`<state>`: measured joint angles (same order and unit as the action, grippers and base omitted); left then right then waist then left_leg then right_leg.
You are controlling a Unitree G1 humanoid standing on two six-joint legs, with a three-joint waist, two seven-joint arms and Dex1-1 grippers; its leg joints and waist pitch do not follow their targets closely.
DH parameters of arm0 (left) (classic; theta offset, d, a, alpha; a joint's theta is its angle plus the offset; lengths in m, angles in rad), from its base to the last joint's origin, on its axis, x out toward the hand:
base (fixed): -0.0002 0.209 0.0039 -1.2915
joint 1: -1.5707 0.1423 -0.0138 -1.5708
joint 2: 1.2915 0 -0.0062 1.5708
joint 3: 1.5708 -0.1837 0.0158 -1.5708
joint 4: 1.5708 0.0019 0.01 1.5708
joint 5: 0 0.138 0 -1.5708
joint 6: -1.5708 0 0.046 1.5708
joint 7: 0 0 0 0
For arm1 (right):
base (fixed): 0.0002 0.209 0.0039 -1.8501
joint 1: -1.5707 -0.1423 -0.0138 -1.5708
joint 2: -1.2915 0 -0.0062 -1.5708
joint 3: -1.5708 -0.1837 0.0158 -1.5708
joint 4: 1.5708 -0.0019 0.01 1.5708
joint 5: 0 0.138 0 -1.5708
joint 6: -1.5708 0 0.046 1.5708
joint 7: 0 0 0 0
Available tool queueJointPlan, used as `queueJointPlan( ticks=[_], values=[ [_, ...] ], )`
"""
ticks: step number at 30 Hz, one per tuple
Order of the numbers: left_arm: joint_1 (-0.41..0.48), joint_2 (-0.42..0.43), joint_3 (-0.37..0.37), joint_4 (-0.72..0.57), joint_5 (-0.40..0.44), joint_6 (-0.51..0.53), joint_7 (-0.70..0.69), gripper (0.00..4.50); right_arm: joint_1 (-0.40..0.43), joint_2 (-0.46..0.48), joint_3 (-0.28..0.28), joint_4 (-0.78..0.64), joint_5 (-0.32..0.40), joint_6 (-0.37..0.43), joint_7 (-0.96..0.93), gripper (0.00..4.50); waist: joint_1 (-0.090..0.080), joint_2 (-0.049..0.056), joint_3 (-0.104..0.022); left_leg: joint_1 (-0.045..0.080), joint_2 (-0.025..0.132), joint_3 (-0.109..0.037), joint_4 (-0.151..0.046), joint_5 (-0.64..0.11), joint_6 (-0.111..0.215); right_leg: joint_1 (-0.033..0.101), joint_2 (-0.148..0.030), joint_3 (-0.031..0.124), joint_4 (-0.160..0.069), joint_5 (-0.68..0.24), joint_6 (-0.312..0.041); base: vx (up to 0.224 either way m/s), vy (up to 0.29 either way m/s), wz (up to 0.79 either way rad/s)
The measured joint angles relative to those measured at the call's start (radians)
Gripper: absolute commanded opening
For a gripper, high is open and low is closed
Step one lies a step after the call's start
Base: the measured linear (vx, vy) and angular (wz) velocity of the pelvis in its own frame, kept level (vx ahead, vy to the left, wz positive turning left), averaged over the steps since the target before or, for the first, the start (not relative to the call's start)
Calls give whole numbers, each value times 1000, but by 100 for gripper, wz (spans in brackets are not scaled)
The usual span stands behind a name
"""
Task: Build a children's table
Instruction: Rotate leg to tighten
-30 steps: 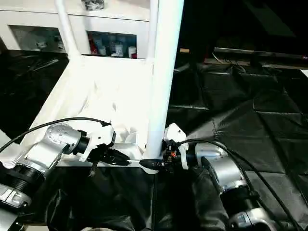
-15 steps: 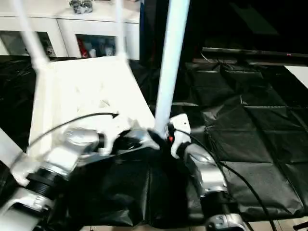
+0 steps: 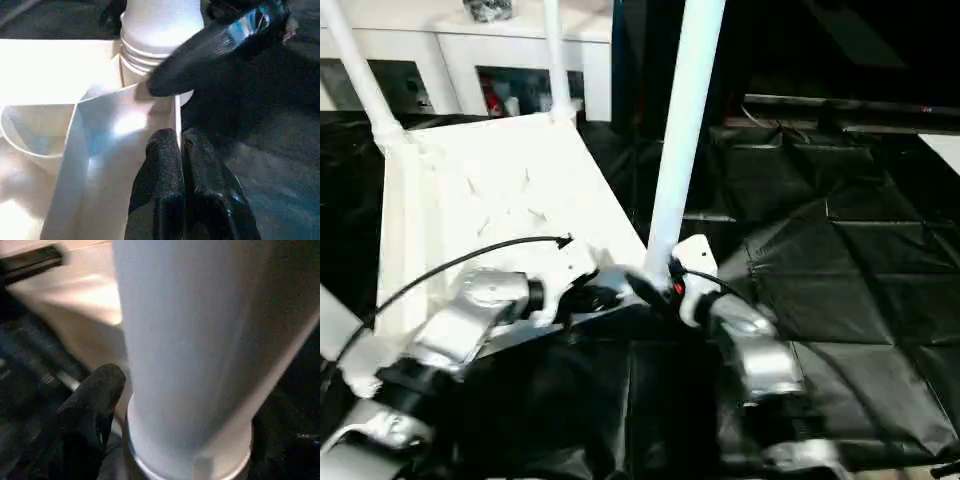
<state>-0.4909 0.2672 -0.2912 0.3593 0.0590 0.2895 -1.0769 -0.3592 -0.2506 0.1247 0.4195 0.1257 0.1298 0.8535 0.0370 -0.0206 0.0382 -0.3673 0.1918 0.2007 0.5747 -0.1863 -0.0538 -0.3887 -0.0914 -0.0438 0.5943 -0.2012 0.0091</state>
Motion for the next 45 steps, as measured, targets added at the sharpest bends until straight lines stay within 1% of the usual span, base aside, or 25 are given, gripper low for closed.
queueJointPlan(
  ticks=[2,8,9,12,15,20,24,27,28,30,31,32,34,37,40,42,43,45],
  values=[
    [6,22,-2,0,-9,-26,-48,0,4,-18,6,-16,17,20,69,359,4,1,1,0,0,0,0,0,0,0,0,0,0,0,0,0,0,0],
    [6,73,-10,32,-35,-103,-158,0,4,-62,41,-25,51,36,220,359,8,1,1,0,0,0,3,0,0,2,-1,1,1,1,-1,0,0,0],
    [5,79,-12,39,-36,-115,-170,0,4,-74,43,-25,56,38,235,336,9,1,1,0,0,0,3,0,0,2,-1,1,1,1,-1,0,0,0],
    [-2,104,-19,61,-51,-149,-220,0,3,-93,62,-28,64,40,280,323,16,1,1,1,0,0,3,0,0,2,-1,1,2,1,-1,0,0,0],
    [-8,122,-21,77,-61,-167,-255,0,2,-103,71,-36,65,40,312,286,22,1,1,1,0,0,3,0,0,2,-1,1,3,1,-1,0,0,0],
    [-13,141,-21,91,-65,-189,-285,0,1,-102,85,-39,64,35,335,270,25,0,1,1,0,0,4,0,0,2,-1,1,3,1,-1,0,0,0],
    [-15,143,-20,99,-65,-197,-284,0,0,-87,86,-37,64,36,330,269,24,0,1,1,0,0,4,0,0,2,-1,1,4,1,-1,0,0,0],
    [-21,128,-16,110,-63,-192,-238,0,2,-58,69,-17,63,33,276,268,23,-2,1,2,0,0,4,0,0,1,-1,1,7,1,-1,0,0,0],
    [-24,117,-10,120,-59,-188,-214,0,2,-44,57,-4,59,24,243,268,22,-2,0,3,0,0,4,0,0,2,-1,1,7,1,-2,0,0,0],
    [-31,83,9,142,-36,-176,-129,0,-5,15,14,46,51,-4,117,268,18,-3,0,4,0,0,4,0,-1,2,-1,1,8,3,-5,0,0,0],
    [-34,72,12,144,-28,-169,-101,0,-12,35,0,67,48,-13,67,268,12,-3,0,4,0,0,4,1,-1,2,-1,1,7,4,-6,0,0,0],
    [-35,57,17,146,-21,-156,-64,0,-22,62,-15,93,40,-23,1,268,2,-3,0,5,0,0,4,1,-1,1,-1,1,7,2,-3,0,0,0],
    [-40,34,20,146,-4,-132,-8,0,-29,109,-45,117,33,-26,-102,267,-8,-3,0,6,0,-1,4,1,-1,1,-1,1,6,2,-3,0,0,0],
    [-49,-3,21,146,17,-95,65,0,-36,159,-75,133,22,-27,-227,267,-9,-3,0,9,0,-1,4,1,-2,2,-1,1,5,2,-2,0,0,0],
    [-53,-29,23,146,28,-68,110,0,-40,188,-81,138,-7,-36,-320,267,-9,-3,0,9,-1,-1,4,1,-2,2,-1,2,5,2,-2,0,0,0],
    [-53,-37,24,140,32,-56,118,0,-40,191,-82,142,-14,-48,-333,267,-8,-2,-1,10,-1,-1,4,1,-2,3,-1,2,5,2,-2,0,0,0],
    [-53,-38,24,136,32,-50,119,0,-40,190,-82,144,-15,-54,-333,302,-7,-2,-1,10,-1,-1,3,1,-2,3,-1,2,5,2,-2,0,0,0],
    [-53,-39,24,133,32,-48,116,0,-40,190,-85,144,-12,-55,-325,337,-8,-2,-1,10,-1,-1,3,1,-2,3,-1,2,3,2,-2,0,0,0]
  ],
)
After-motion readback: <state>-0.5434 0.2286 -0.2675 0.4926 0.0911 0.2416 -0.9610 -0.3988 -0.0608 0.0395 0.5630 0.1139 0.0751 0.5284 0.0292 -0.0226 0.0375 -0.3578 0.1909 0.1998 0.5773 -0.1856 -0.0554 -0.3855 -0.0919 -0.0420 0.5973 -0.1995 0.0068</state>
